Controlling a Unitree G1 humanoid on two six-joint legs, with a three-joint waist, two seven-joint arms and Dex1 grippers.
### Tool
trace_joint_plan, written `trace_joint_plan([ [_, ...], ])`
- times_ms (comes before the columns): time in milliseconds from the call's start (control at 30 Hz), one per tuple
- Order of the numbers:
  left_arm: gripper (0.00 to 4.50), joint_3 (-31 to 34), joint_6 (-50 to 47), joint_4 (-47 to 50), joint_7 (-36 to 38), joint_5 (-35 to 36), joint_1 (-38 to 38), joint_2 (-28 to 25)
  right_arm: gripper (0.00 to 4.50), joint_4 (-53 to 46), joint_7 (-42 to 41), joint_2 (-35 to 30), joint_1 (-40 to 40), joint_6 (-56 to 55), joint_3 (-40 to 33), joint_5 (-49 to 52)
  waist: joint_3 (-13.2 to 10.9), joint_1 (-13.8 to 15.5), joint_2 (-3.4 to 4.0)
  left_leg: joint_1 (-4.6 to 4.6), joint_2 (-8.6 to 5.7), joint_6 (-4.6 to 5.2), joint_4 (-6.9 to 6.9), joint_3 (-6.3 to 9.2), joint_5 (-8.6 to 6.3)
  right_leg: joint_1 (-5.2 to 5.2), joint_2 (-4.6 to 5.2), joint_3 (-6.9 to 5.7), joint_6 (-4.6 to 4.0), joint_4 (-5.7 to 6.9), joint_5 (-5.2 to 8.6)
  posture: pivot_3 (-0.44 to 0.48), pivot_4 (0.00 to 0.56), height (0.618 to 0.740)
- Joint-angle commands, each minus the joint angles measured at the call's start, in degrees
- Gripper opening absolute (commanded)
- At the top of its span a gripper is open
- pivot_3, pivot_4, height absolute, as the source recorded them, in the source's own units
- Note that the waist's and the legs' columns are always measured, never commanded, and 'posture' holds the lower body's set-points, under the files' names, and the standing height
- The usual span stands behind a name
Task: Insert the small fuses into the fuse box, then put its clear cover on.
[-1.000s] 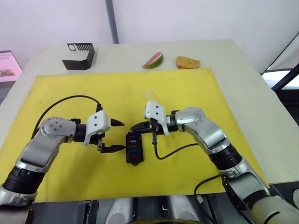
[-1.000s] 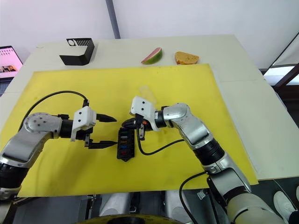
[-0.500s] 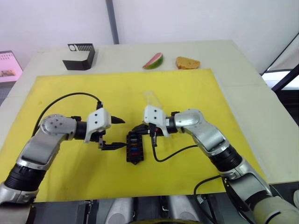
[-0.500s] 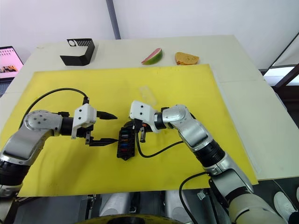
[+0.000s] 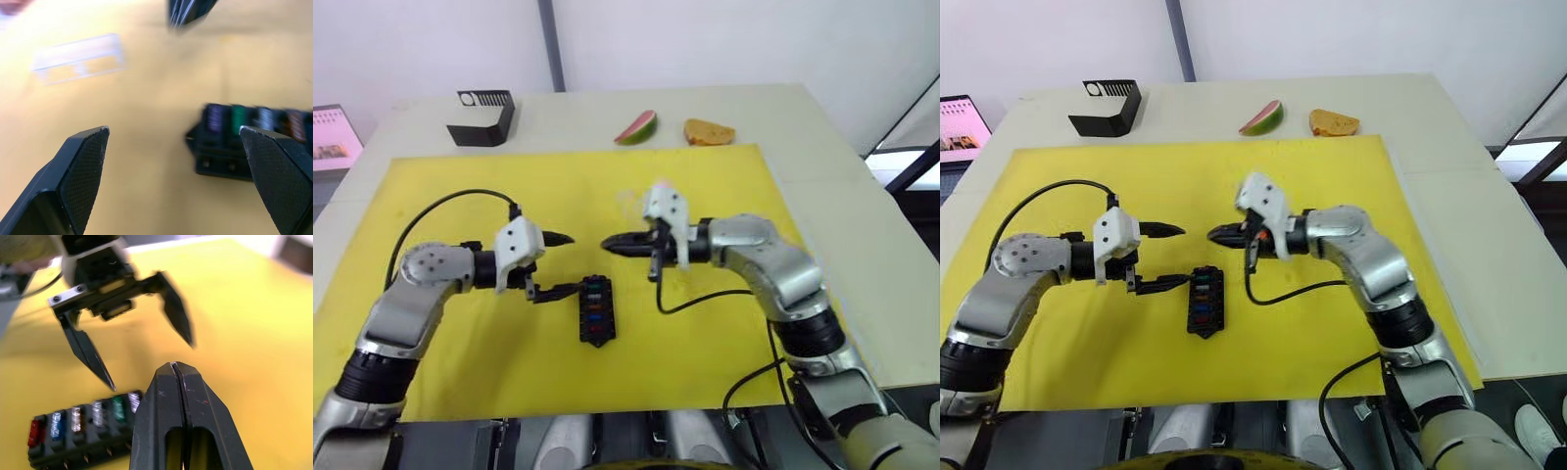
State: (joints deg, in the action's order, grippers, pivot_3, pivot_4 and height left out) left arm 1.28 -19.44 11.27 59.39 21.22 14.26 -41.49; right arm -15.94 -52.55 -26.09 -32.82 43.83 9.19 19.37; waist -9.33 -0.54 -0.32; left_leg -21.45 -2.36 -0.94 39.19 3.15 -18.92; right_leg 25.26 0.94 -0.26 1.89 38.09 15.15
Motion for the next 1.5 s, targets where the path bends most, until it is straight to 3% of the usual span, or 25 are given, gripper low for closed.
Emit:
trace_joint_plan([
  [33, 4.5, 9.9, -7.6, 4.0, -5.5, 7.6, -4.1, 0.6, 0.76, -4.9, 3.8, -4.5, 5.4, 3.7, -8.8, 1.9, 0.0, 0.0, 0.0, -0.01, 0.0, 0.01, 0.0, 0.0, 0.0, 0.0, 0.01, 0.0, 0.0, -0.01, 0.0, 0.0, 0.15, 0.74],
  [100, 4.5, 15.0, -11.1, 6.4, -8.2, 10.8, -8.1, 0.8, 1.7, -7.2, 5.2, -7.7, 9.8, 4.6, -13.4, 2.5, 0.0, 0.0, 0.0, -0.04, 0.0, 0.01, 0.0, 0.0, 0.0, 0.02, 0.01, 0.0, 0.0, -0.01, 0.0, 0.0, 0.15, 0.74],
  [267, 4.5, 22.1, -8.3, 8.8, -13.5, 8.0, -17.4, 1.7, 4.34, -10.5, 8.9, -12.6, 18.2, 6.1, -21.5, 2.7, 0.0, -0.1, 0.01, 0.12, 0.01, -0.02, -0.03, -0.01, 0.01, -0.11, 0.0, 0.01, 0.0, 0.02, 0.0, 0.0, 0.15, 0.74],
  [400, 4.5, 23.6, -9.9, 11.8, -15.7, 10.0, -20.0, 2.5, 4.34, -11.1, 13.3, -11.9, 19.0, 8.7, -23.6, 3.8, 0.0, 0.1, 0.0, 0.13, 0.01, -0.02, -0.01, -0.01, 0.01, -0.16, 0.0, 0.01, 0.0, 0.01, 0.0, 0.0, 0.15, 0.74],
  [567, 4.5, 20.2, -11.5, 15.4, -21.0, 10.7, -17.0, 5.7, 4.34, -9.8, 20.0, -5.4, 13.4, 10.7, -16.5, 3.0, 0.0, -0.1, 0.0, 0.15, 0.01, -0.03, -0.01, -0.01, 0.02, -0.17, 0.0, 0.01, 0.0, 0.02, 0.0, 0.0, 0.15, 0.74],
  [733, 4.5, 14.3, -13.0, 18.3, -27.8, 8.2, -12.9, 9.8, 4.34, 0.8, 26.7, 4.8, 3.6, 7.8, -7.3, -1.7, 0.0, -0.2, 0.0, 0.14, 0.01, -0.06, -0.01, -0.02, 0.03, -0.14, -0.01, 0.01, 0.0, 0.05, 0.0, 0.0, 0.15, 0.74],
  [933, 4.5, 12.5, -14.9, 21.7, -32.8, 8.8, -12.3, 12.7, 4.34, 12.2, 32.8, 12.9, -5.3, 3.2, -1.6, -7.2, 0.0, -0.2, -0.01, 0.03, 0.0, -0.3, -0.01, -0.03, 0.17, -0.01, -0.02, 0.01, 0.0, 0.06, 0.0, 0.0, 0.15, 0.74],
  [1200, 4.5, 12.0, -15.3, 22.7, -35.4, 7.3, -12.8, 12.4, 4.34, 25.2, 35.4, 18.3, -11.6, -1.5, 0.8, -11.6, 0.0, -0.3, -0.01, 0.05, 0.0, -0.3, -0.01, -0.03, 0.17, -0.01, -0.04, 0.01, 0.0, 0.08, 0.0, 0.0, 0.15, 0.74],
  [1500, 4.5, 10.9, -15.1, 24.6, -36.2, 7.4, -12.6, 13.0, 4.34, 29.9, 40.0, 23.1, -14.2, -0.1, -1.7, -12.5, 0.0, -0.3, -0.01, 0.05, 0.0, -0.23, -0.01, -0.03, 0.13, -0.01, -0.03, 0.01, 0.0, 0.09, -0.01, 0.0, 0.15, 0.74],
])
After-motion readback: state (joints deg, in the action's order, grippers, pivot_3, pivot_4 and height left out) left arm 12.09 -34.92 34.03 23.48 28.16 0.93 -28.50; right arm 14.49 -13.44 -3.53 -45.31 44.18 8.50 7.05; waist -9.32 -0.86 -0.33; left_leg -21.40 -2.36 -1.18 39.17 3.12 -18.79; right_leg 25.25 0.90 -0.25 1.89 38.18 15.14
